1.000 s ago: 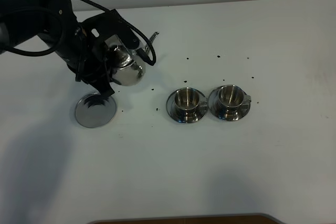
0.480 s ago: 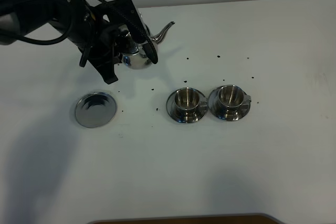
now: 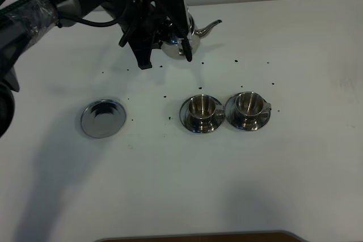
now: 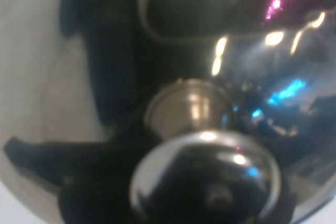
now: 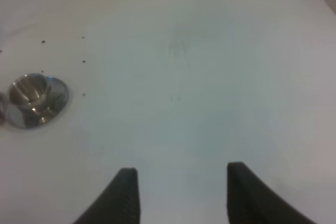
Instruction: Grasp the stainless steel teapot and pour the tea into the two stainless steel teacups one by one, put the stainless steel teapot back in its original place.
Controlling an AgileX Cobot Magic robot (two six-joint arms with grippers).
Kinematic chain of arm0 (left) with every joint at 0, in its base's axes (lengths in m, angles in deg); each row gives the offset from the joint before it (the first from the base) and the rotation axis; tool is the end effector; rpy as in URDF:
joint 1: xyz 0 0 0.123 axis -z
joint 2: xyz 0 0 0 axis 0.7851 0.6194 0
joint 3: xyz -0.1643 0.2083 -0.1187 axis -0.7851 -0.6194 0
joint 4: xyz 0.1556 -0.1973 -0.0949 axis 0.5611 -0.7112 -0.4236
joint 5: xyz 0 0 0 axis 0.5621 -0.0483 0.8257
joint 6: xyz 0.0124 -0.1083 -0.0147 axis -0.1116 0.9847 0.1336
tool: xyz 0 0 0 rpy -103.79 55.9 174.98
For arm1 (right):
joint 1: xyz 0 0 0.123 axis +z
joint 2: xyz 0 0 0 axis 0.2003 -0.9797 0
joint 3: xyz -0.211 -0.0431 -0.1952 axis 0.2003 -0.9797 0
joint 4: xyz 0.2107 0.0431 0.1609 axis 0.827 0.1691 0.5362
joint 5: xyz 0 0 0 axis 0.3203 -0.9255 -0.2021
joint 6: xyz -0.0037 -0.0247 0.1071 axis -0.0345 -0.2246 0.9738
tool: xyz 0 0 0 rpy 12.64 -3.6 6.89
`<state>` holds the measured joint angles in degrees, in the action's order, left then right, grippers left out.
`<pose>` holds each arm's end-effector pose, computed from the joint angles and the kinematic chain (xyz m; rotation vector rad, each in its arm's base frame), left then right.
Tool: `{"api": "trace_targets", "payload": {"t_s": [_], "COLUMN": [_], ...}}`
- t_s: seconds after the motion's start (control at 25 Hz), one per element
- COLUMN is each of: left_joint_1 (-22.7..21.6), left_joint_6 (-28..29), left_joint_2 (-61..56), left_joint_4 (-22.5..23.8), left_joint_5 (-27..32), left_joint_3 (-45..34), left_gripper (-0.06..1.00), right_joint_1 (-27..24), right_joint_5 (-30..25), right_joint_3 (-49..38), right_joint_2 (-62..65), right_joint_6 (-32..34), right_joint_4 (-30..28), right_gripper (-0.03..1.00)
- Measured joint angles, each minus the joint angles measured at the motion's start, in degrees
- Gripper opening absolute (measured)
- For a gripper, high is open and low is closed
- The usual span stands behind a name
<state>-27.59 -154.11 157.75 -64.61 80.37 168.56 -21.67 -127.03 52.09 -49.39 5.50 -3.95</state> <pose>0.4758 -0.2115 0.1923 1.8495 1.8802 0.2674 0.0169 0.0143 0.2781 0.0631 2.0638 0.0379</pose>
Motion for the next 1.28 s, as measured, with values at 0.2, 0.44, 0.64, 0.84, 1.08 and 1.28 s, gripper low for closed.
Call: {"api": "trace_targets", "payload": {"t_s": [0.2,0.44,0.64,0.84,1.08,1.28], "left_joint_1": [1.1,2.0,2.2,2.3,2.9,4.4], "left_joint_6": [-5.5,-13.3,-19.1,-24.9,-30.2,-35.1], "left_joint_2": [3.8,5.8,7.1,7.4,7.4,7.4], "left_joint_4": [-0.1,-0.2,-0.1,-0.1,0.0,0.1], "left_joint_5": [-1.7,-6.8,-8.4,-8.7,-9.0,-11.4], "left_joint_3": [5.0,5.4,5.4,5.4,5.4,5.4], "left_gripper": [0.24,0.24,0.24,0.24,0.24,0.24], "right_joint_1": [0.0,0.0,0.0,0.0,0.0,0.0], "right_joint_5": [0.0,0.0,0.0,0.0,0.0,0.0], "right_joint_3": [0.0,0.0,0.0,0.0,0.0,0.0], "right_joint_2": [0.0,0.0,0.0,0.0,0.0,0.0], "right_joint_6": [0.0,0.0,0.0,0.0,0.0,0.0], "right_joint_4": [0.0,0.0,0.0,0.0,0.0,0.0], "right_gripper": [0.39,0.39,0.39,0.39,0.39,0.39]}}
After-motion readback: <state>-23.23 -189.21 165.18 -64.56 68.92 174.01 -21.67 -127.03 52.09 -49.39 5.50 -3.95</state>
